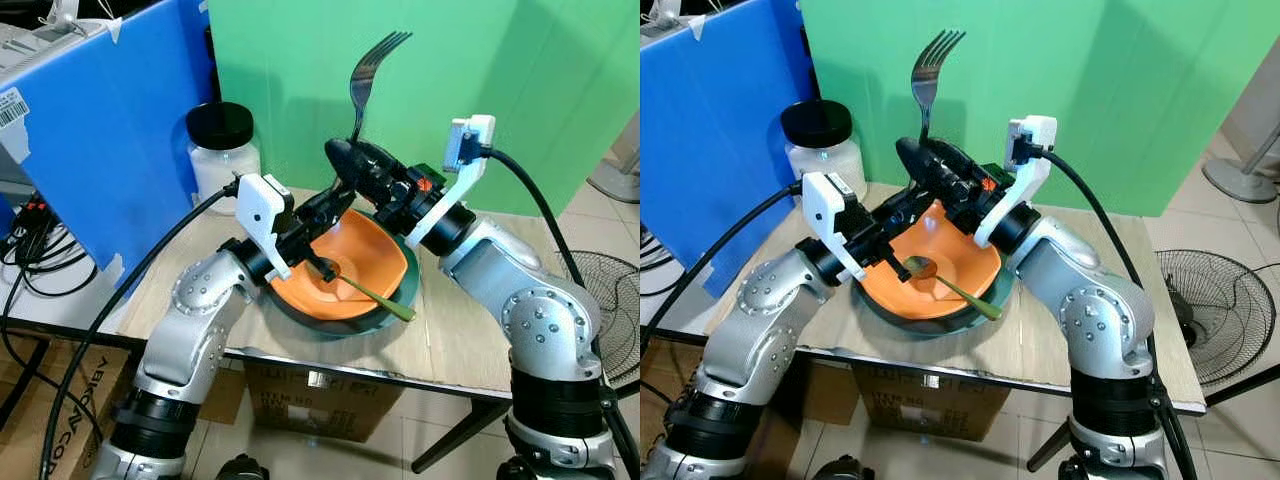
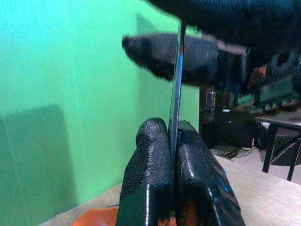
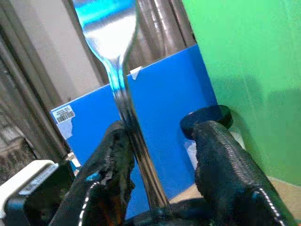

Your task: Setting the table

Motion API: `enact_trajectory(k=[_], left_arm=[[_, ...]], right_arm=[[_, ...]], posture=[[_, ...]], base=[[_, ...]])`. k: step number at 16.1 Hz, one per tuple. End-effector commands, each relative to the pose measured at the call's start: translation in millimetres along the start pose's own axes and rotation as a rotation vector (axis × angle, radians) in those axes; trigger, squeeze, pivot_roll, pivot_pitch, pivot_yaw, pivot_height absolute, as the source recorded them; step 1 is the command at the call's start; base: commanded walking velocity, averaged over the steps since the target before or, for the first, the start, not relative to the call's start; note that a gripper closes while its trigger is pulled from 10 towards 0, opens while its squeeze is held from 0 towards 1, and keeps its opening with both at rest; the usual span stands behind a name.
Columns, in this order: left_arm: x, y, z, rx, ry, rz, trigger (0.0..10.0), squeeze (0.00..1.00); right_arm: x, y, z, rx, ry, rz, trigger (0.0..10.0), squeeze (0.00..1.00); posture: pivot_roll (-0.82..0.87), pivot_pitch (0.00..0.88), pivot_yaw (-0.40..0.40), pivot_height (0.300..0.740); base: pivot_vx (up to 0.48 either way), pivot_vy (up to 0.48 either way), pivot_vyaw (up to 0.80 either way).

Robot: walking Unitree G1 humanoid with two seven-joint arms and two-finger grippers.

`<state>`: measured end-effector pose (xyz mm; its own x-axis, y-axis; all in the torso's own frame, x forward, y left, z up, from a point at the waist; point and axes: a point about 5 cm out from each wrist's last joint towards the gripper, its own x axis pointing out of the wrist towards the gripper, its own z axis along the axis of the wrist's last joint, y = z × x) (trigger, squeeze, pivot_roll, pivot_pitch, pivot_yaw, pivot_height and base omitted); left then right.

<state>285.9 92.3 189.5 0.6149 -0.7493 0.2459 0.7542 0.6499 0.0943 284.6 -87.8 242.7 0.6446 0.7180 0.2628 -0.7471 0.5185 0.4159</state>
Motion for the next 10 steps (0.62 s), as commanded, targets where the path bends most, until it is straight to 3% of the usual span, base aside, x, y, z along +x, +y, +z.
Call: enact_trajectory(k=[1,10], left_arm=[[-2.8,0.7,3.2,0.014,-0.012,0.004,0.0,0.00],[-3.2,4.4,4.0,0.023,-0.009,0.033,0.0,0.00]], right_arm=[[-2.7,-1.5,11.7,-0.021,-0.031,-0.016,0.0,0.00],[-2.3,-5.6,9.5,-0.035,-0.019,-0.059,0.0,0.00]], posture=[[0.13,0.000,-0.011,0.740],[0.14,0.000,-0.012,0.740]], base=[[0.000,0.000,0.00],[0.000,0.000,0.00]])
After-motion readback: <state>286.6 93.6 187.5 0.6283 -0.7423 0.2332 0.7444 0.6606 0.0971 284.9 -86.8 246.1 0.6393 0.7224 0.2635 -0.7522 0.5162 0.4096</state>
